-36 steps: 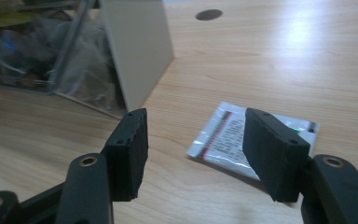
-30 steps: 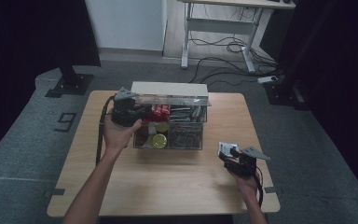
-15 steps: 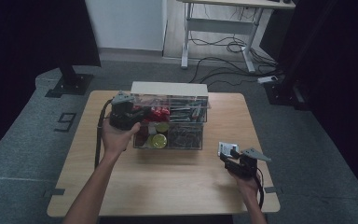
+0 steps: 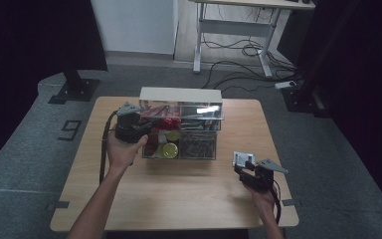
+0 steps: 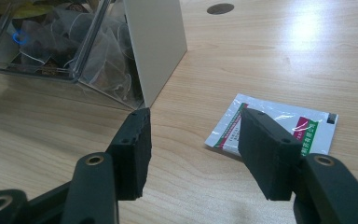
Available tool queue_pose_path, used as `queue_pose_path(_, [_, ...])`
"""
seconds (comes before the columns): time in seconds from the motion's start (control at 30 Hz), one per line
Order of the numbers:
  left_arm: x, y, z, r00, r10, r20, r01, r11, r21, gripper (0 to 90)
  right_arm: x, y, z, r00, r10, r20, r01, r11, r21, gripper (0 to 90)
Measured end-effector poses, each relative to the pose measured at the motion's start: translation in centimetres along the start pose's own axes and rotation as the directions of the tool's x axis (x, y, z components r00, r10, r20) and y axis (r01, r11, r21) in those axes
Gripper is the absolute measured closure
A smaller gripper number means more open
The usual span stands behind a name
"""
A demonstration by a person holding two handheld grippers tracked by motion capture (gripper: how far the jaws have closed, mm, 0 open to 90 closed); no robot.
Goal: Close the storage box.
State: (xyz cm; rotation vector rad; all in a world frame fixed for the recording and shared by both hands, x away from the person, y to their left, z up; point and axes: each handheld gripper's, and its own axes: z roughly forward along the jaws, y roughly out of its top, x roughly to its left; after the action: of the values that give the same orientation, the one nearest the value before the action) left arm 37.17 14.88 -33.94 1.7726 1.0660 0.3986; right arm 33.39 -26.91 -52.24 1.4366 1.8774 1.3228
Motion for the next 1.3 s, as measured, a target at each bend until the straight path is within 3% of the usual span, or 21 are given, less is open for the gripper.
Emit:
queue_pose_path(0.47, [0.3,-1.1,0.6,1.0,-0.008,0.005,0.008,0.9995,0.029,90.0,-0.2,-0.2,0.0,0.9999,0.01,0.006,-0.01,0.9999,0.003,43.7])
queue_pose_path(1.07, [0.5,-1.6,0.6,1.0,-0.009,0.002,0.009,0.9995,0.032,90.0,-0.4,-0.4,0.1,0.9998,0.014,0.012,-0.014,0.9999,0.003,43.7])
queue_pose_path(1.3, [0.7,-2.5,0.0,1.0,-0.007,-0.005,0.007,0.9995,0.03,90.0,-0.3,-0.4,0.1,0.9998,0.015,0.013,-0.015,0.9999,0.002,43.7])
